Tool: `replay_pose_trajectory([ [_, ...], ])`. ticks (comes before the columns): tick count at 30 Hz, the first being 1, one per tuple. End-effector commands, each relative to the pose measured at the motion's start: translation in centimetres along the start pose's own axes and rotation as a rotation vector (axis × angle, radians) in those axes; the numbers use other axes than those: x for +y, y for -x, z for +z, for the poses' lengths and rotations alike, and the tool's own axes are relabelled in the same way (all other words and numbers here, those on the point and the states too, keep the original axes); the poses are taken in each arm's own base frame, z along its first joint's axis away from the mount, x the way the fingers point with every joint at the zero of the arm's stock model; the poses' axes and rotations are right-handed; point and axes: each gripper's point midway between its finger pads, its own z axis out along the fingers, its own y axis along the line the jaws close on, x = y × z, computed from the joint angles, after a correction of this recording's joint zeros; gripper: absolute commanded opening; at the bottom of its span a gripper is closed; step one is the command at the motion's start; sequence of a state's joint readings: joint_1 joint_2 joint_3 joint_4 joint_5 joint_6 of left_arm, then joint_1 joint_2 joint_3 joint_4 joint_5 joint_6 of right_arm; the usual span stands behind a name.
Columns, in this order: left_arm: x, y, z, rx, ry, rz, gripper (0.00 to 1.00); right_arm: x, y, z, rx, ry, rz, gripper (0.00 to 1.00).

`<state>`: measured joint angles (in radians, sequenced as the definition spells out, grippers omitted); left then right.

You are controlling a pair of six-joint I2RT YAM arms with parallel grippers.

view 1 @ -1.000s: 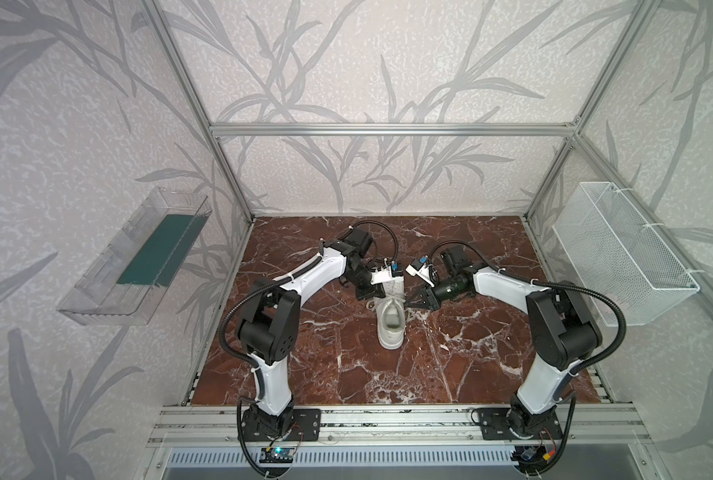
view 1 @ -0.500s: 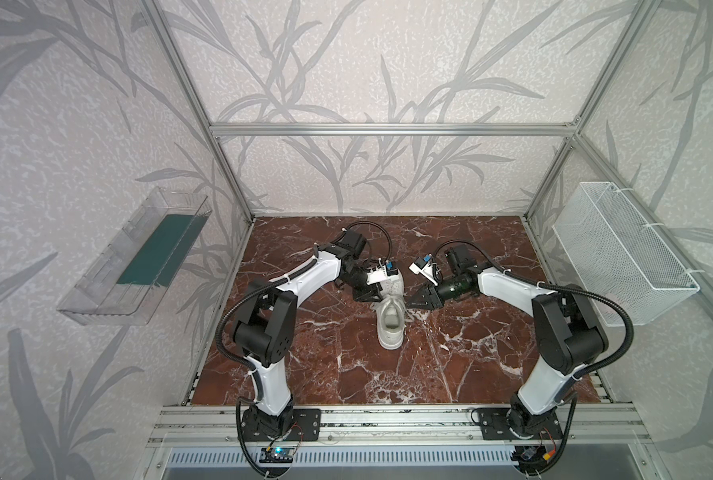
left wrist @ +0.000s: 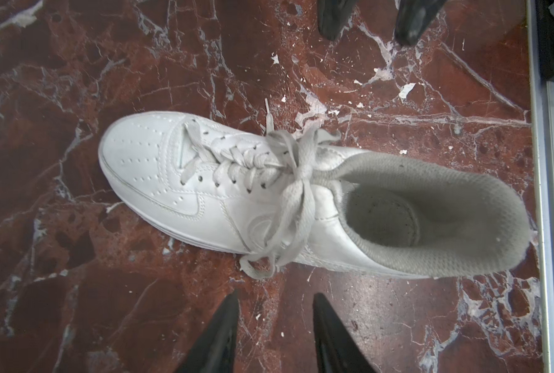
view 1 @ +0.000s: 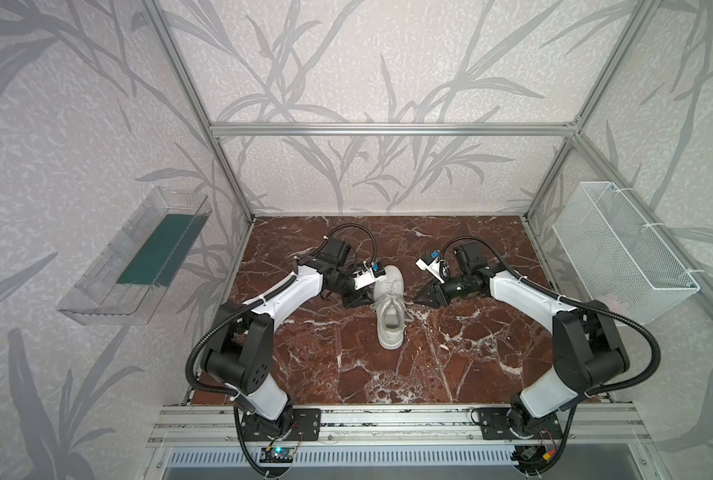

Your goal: Tie the shoes

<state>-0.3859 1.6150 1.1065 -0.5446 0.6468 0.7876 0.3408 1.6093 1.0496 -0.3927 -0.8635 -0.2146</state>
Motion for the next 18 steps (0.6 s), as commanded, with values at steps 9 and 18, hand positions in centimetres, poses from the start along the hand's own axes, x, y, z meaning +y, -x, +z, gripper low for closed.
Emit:
replay_pose_trajectory([
  [9, -1.3, 0.9, 0.8, -0.136, -0.047, -0.05, 0.29, 0.6, 1.5, -0.3, -0.011, -0.012, -0.008, 0.43],
  [18, -0.9, 2.3, 1.1, -0.161, -0.084, -0.042, 0.36, 0.9, 2.1, 0.6, 0.007, 0.004, -0.017, 0.43],
])
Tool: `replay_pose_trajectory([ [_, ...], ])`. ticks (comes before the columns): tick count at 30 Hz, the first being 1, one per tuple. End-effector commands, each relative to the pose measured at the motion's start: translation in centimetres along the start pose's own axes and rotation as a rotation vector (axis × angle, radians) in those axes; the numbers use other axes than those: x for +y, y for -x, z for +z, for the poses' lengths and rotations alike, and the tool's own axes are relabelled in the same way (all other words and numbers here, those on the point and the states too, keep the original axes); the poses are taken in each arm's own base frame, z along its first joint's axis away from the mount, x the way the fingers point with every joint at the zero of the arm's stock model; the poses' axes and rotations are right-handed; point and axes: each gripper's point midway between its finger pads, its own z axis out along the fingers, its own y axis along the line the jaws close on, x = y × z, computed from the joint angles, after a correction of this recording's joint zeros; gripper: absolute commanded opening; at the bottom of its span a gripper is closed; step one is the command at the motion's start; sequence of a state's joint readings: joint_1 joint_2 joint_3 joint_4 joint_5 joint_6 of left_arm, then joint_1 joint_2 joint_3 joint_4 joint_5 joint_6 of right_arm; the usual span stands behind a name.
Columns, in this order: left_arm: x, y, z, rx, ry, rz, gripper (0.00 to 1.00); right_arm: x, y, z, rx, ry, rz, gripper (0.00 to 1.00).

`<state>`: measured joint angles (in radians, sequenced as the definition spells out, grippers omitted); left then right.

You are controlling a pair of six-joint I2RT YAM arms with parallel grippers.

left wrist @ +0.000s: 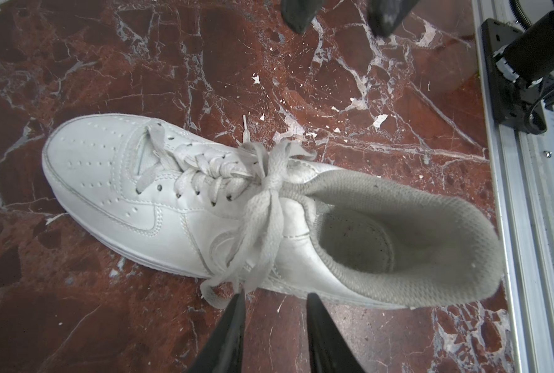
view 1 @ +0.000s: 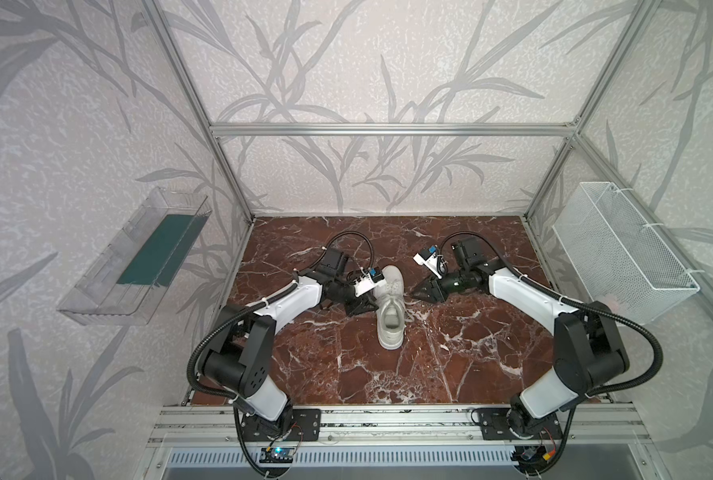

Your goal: Tie the shoes

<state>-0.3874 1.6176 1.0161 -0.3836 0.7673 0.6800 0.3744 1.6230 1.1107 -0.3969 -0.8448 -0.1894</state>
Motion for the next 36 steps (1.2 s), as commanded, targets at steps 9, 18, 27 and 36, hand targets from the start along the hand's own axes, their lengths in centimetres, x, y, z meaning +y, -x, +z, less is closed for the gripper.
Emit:
replay_pose_trajectory([
  [9, 0.0, 2.3, 0.7, -0.023, -0.059, 0.033, 0.36, 0.2, 0.2, 0.5, 0.024, 0.017, 0.005, 0.43],
  [18, -0.4, 2.6, 1.4, -0.021, -0.085, 0.025, 0.27, 0.4, 0.8, 0.9, 0.02, 0.024, -0.006, 0.43],
  [27, -0.2, 2.7, 0.8, -0.013, -0.048, 0.031, 0.07, -0.1, 1.5, 2.4, 0.034, -0.045, -0.012, 0.43],
  [36, -0.6, 2.7, 0.2, -0.009, -0.04, 0.029, 0.19, -0.3, 1.8, 3.9, 0.035, -0.054, 0.001, 0.42],
])
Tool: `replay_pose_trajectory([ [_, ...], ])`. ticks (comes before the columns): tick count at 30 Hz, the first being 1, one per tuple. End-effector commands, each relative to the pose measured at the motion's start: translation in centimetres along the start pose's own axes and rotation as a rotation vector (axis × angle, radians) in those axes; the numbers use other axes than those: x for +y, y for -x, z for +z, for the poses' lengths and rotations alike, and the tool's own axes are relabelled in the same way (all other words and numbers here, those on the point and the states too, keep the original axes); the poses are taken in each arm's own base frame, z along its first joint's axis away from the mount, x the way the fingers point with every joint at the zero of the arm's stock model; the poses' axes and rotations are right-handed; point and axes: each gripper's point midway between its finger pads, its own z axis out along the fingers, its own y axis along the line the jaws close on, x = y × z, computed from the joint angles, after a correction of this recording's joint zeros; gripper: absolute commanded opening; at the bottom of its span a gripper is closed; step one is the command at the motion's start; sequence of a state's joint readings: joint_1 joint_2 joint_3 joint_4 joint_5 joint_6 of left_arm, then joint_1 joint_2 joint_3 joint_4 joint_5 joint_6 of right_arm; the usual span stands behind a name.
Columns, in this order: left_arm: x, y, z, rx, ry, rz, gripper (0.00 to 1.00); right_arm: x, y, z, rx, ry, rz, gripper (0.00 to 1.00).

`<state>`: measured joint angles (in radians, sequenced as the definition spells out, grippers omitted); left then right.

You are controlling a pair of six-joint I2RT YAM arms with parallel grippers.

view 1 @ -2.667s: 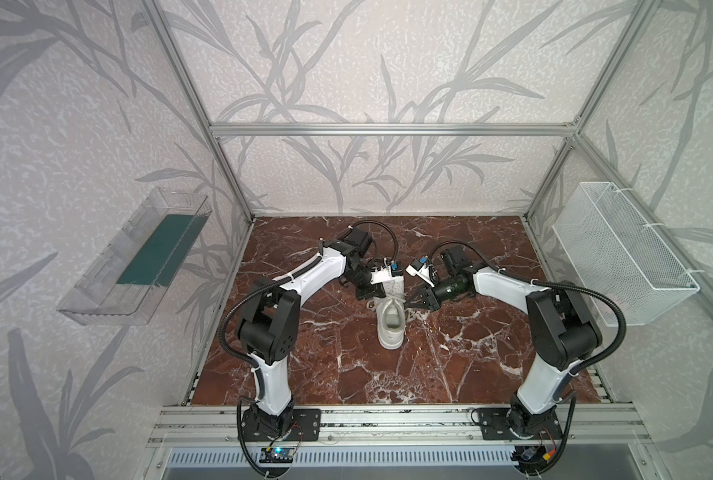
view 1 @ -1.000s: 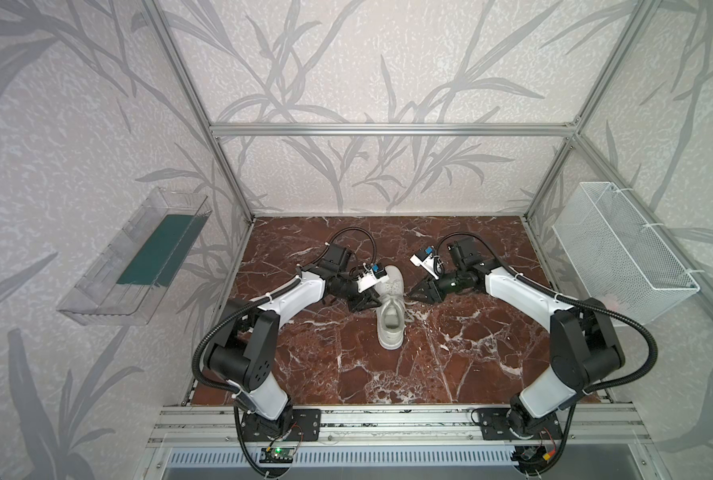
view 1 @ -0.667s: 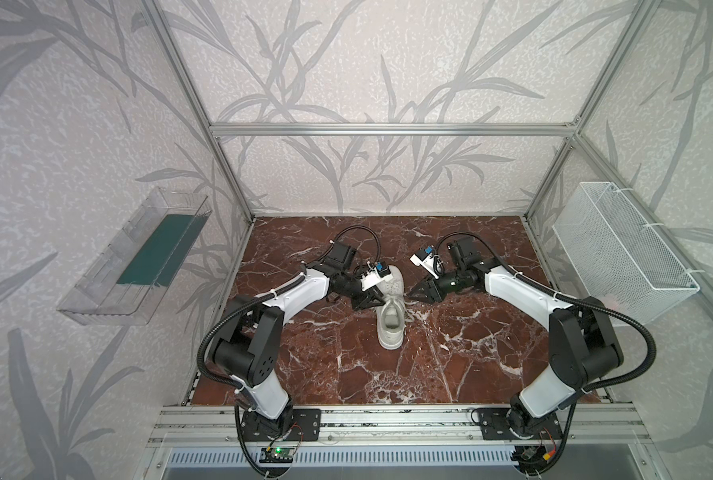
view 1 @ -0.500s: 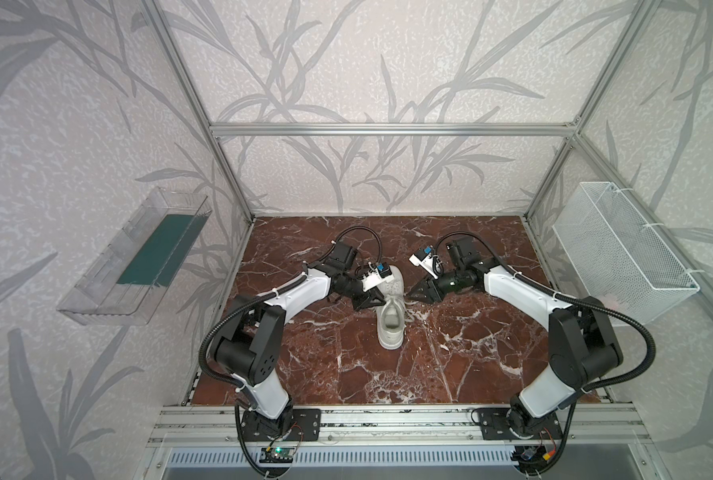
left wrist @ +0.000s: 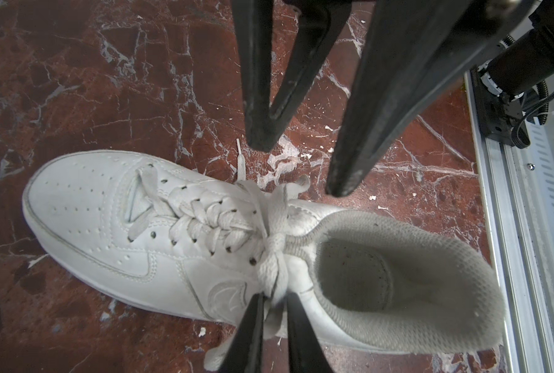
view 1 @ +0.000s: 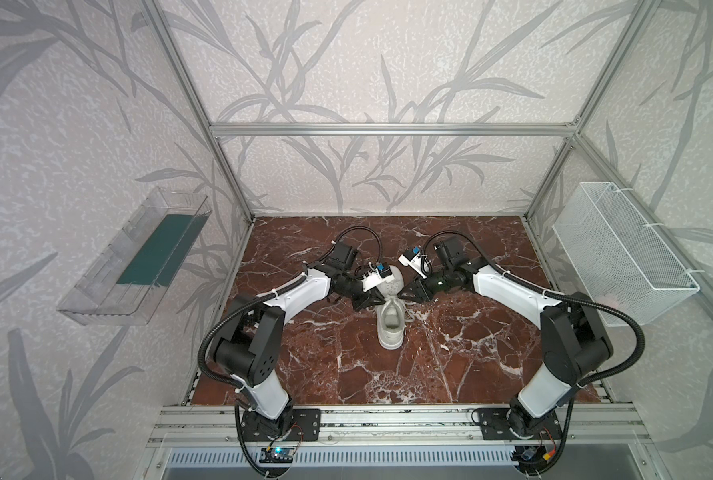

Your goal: Tie the shoes

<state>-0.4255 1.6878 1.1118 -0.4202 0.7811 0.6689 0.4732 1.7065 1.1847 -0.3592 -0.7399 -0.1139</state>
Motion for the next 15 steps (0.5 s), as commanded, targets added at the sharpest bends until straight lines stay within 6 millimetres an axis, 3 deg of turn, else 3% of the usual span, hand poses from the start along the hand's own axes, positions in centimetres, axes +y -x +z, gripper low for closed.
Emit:
replay_pose_trajectory([
  [1, -0.76, 0.87, -1.14, -0.011, 0.007, 0.024, 0.19, -0.34, 0.86, 0.48, -0.011, -0.009, 0.002, 0.42],
  [10, -1.05, 0.65, -1.14, -0.013, 0.003, 0.011, 0.13, -0.37, 0.99, 0.85, -0.007, -0.009, 0.004, 0.42],
  [15, -0.97, 0.44, -1.24, -0.004, 0.016, 0.003, 0.2, -0.34, 1.18, 0.95, -0.009, -0.011, 0.0, 0.42],
])
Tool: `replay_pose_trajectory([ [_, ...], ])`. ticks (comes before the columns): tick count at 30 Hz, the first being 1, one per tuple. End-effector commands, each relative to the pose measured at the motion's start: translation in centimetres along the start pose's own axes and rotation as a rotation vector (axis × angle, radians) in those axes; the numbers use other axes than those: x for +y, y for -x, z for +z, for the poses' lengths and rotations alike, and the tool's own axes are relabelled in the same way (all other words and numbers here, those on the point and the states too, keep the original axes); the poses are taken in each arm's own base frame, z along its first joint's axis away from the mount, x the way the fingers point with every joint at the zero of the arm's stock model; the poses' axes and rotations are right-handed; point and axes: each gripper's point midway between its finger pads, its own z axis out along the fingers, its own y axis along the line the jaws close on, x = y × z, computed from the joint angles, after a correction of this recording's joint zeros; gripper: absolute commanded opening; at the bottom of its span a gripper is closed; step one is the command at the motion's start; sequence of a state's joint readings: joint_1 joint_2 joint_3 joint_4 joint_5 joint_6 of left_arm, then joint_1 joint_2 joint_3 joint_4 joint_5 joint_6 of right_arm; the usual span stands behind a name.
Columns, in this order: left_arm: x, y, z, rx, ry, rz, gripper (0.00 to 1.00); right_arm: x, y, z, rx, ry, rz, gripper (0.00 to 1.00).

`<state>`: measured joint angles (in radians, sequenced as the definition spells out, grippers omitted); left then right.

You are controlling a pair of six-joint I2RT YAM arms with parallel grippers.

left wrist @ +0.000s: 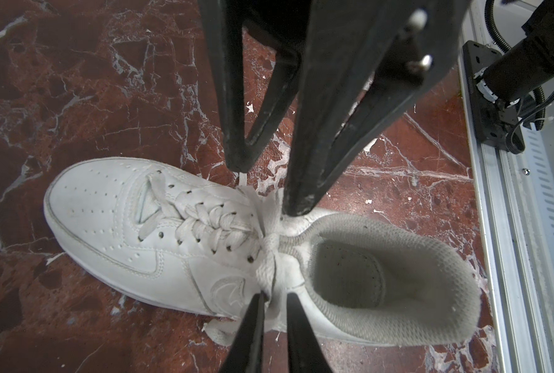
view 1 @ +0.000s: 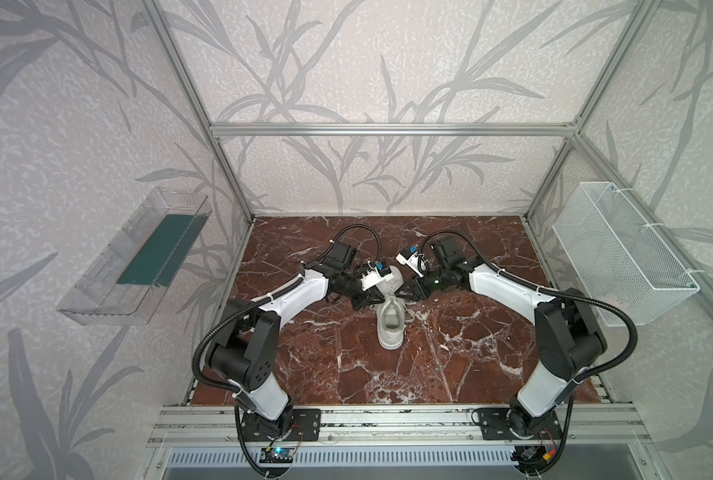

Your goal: Tie the shoes

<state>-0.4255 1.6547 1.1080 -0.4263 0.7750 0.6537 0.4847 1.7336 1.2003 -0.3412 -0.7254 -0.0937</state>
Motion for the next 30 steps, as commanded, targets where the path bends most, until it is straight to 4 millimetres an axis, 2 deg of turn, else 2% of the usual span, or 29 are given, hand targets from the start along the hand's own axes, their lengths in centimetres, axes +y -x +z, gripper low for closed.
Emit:
replay_pose_trajectory([
  [1, -0.5, -0.3, -0.5, 0.014, 0.013, -0.006, 0.22, 0.0, 0.9, 0.1, -0.011, -0.003, -0.011, 0.42],
  [6, 0.2, -1.0, -1.3, 0.04, 0.054, -0.049, 0.3, 0.2, 0.8, 0.0, -0.006, -0.003, -0.016, 0.41],
  [9, 0.2, -0.8, -1.9, 0.015, 0.066, -0.053, 0.31, 0.2, 0.7, 0.0, -0.006, -0.003, -0.021, 0.41],
  [13, -0.5, -0.7, -1.9, -0.012, 0.034, -0.024, 0.28, 0.1, 0.6, 0.1, -0.004, -0.003, -0.018, 0.41],
  [18, -0.8, -1.9, -1.4, 0.019, 0.016, -0.035, 0.22, 0.1, 0.7, 0.0, -0.004, -0.002, -0.02, 0.41],
  [30, -0.6, -1.6, -0.3, 0.01, -0.012, -0.045, 0.23, 0.2, 0.6, 0.1, 0.001, 0.003, -0.017, 0.42],
])
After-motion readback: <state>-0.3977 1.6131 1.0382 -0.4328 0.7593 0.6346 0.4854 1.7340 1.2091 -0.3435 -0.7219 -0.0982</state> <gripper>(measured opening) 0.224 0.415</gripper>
